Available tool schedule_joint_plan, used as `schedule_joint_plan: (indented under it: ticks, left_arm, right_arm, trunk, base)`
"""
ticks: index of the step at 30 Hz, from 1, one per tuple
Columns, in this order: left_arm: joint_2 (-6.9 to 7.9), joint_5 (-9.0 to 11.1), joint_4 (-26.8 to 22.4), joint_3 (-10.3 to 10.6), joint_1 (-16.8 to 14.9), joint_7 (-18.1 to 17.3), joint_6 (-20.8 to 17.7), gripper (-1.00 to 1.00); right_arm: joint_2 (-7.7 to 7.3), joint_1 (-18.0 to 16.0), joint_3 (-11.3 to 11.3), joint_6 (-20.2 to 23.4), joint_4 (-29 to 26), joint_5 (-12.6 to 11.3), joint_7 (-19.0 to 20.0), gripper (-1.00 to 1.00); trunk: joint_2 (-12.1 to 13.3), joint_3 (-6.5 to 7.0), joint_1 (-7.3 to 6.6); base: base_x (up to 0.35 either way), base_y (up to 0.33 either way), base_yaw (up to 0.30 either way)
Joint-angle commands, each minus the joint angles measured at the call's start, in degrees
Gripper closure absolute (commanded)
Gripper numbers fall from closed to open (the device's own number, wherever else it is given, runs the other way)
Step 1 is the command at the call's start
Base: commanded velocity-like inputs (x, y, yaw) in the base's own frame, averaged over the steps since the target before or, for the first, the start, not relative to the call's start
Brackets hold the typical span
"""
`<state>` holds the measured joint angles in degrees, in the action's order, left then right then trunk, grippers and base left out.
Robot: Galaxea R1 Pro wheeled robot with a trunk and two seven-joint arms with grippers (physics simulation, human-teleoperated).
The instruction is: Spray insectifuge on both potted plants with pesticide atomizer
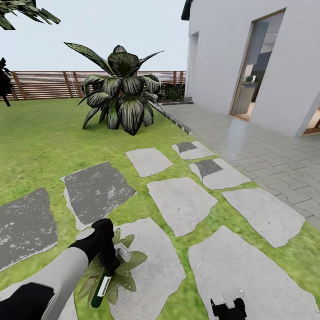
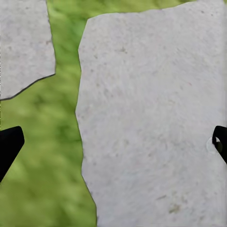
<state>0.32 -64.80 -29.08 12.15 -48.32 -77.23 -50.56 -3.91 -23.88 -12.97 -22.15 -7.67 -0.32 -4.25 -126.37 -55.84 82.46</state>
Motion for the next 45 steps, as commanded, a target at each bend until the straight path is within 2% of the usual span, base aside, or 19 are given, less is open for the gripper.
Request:
schedule_joint_plan:
  ticks: [1,6,14,21,25,28,29,30,34,38,40,42,45]
  left_arm:
    - [0.05,-0.34,-0.1,0.23,-0.02,-0.51,-0.51,1.0]
    - [0.41,-0.33,0.13,0.24,0.17,-0.07,-0.48,1.0]
    - [0.82,-0.5,0.3,0.3,2.41,0.19,-0.36,1.0]
    - [-0.04,-0.38,-0.88,-0.04,2.82,2.44,-0.4,1.0]
    - [-0.56,-0.15,-4.57,-0.05,2.33,2.55,-0.52,1.0]
    - [0.24,-0.39,-5.53,-0.09,2.17,2.21,-0.72,1.0]
    - [1.36,-0.37,-5.18,-0.17,2.49,2.07,-0.56,1.0]
    - [1.77,-0.34,-5.09,-0.19,2.62,2.13,-0.47,1.0]
    - [2.62,-0.05,-5.03,-0.15,2.71,2.05,-0.15,1.0]
    - [2.38,0.28,-4.54,0.12,2.9,2.05,0.05,1.0]
    - [1.89,0.35,-3.57,0.08,4.67,2.53,0.03,1.0]
    - [1.9,1.12,-3.52,-0.25,5.36,2.97,-0.05,1.0]
    - [1.88,1.25,-3.56,-1.46,5.42,5.43,-0.12,1.0]
  right_arm:
    - [0.01,-0.03,-0.48,-0.14,0.02,-0.03,-0.41,-1.0]
    - [0.04,-0.03,-0.48,-0.18,0.06,-0.01,-0.41,-1.0]
    - [0.04,-0.03,-0.48,-0.09,0.11,0.05,-0.41,-1.0]
    - [0.04,-0.03,-0.48,-0.09,0.11,0.05,-0.41,-1.0]
    - [0.04,-0.03,-0.48,-0.09,0.11,0.05,-0.41,-1.0]
    - [0.04,-0.03,-0.48,-0.09,0.11,0.05,-0.41,-1.0]
    - [0.04,-0.03,-0.48,-0.09,0.11,0.05,-0.41,-1.0]
    - [0.04,-0.01,-0.48,-0.09,0.11,0.09,-0.41,-1.0]
    - [0.04,-0.03,-0.48,-0.09,0.11,0.1,-0.41,-1.0]
    - [0.04,-0.01,-0.48,-0.09,0.11,0.13,-0.41,-1.0]
    - [0.04,-0.03,-0.48,-0.09,0.11,0.14,-0.41,-1.0]
    - [0.04,-0.03,-0.48,-0.09,0.11,0.14,-0.41,-1.0]
    - [0.04,-0.03,-0.48,-0.09,0.11,0.14,-0.41,-1.0]
  trunk:
    - [-0.02,-0.05,-0.01]
    - [-0.02,-0.05,-0.01]
    - [-0.02,-0.05,-0.01]
    - [-0.02,-0.05,-0.01]
    - [-0.02,-0.05,-0.01]
    - [-0.02,-0.05,-0.01]
    - [-0.02,-0.05,-0.01]
    - [-0.02,-0.05,-0.01]
    - [-0.02,-0.05,-0.01]
    - [-0.02,-0.05,-0.01]
    - [-0.02,-0.05,-0.01]
    - [-0.02,-0.05,-0.01]
    - [-0.02,-0.05,-0.01]
  base:
    - [0.008,-0.004,0.0]
    - [0.001,0.0,0.0]
    - [0.0,0.0,0.0]
    - [0.0,0.0,0.0]
    - [0.0,0.0,0.0]
    - [0.0,0.0,0.0]
    - [0.0,0.0,0.0]
    - [0.0,0.0,0.0]
    - [0.0,0.0,0.0]
    - [0.0,0.0,0.0]
    - [0.0,0.0,0.0]
    - [0.0,0.0,0.0]
    - [0.0,0.0,0.0]
